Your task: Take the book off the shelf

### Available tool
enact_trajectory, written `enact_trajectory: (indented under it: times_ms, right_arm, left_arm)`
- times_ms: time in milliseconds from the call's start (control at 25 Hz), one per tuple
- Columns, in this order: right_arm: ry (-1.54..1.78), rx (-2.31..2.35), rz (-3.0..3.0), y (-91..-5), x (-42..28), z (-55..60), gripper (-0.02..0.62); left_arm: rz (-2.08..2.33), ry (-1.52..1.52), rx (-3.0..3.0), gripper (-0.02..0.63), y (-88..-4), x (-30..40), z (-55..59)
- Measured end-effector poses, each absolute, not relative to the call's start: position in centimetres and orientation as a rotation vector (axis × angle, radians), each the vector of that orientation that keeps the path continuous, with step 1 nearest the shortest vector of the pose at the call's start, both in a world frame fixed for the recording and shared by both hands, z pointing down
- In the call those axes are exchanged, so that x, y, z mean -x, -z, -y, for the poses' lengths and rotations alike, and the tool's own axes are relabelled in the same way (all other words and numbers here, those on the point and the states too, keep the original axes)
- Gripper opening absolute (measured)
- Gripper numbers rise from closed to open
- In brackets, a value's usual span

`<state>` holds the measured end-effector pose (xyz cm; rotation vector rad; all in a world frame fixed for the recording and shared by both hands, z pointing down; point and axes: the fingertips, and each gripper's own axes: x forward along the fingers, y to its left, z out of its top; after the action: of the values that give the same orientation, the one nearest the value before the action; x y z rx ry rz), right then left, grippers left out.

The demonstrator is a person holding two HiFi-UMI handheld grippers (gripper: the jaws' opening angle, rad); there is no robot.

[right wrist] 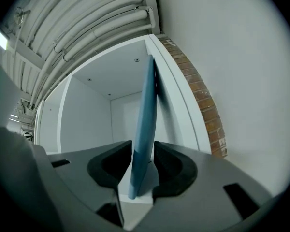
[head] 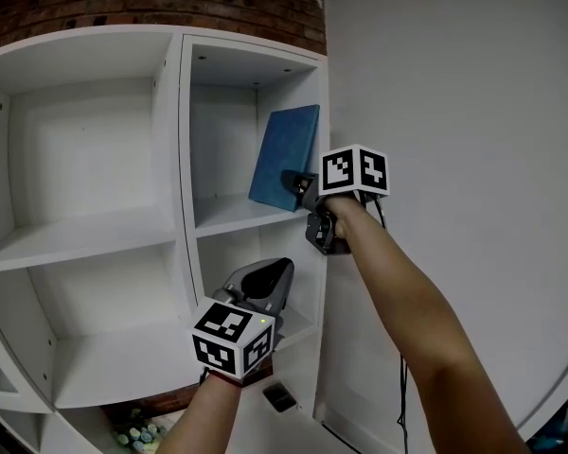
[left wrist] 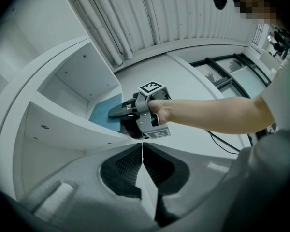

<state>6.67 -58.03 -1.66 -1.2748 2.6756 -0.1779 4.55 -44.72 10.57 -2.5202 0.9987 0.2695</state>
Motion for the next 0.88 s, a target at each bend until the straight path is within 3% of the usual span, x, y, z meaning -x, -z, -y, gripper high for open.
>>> enact_trajectory:
  times_ms: [880]
  right_arm:
    - [0.279, 1.283, -2.632, 1.9, -6.2, 59.2, 0.061]
  left_arm:
    - [-0.991, -0.284, 2.553, 0.011, -11.6, -4.0, 45.1]
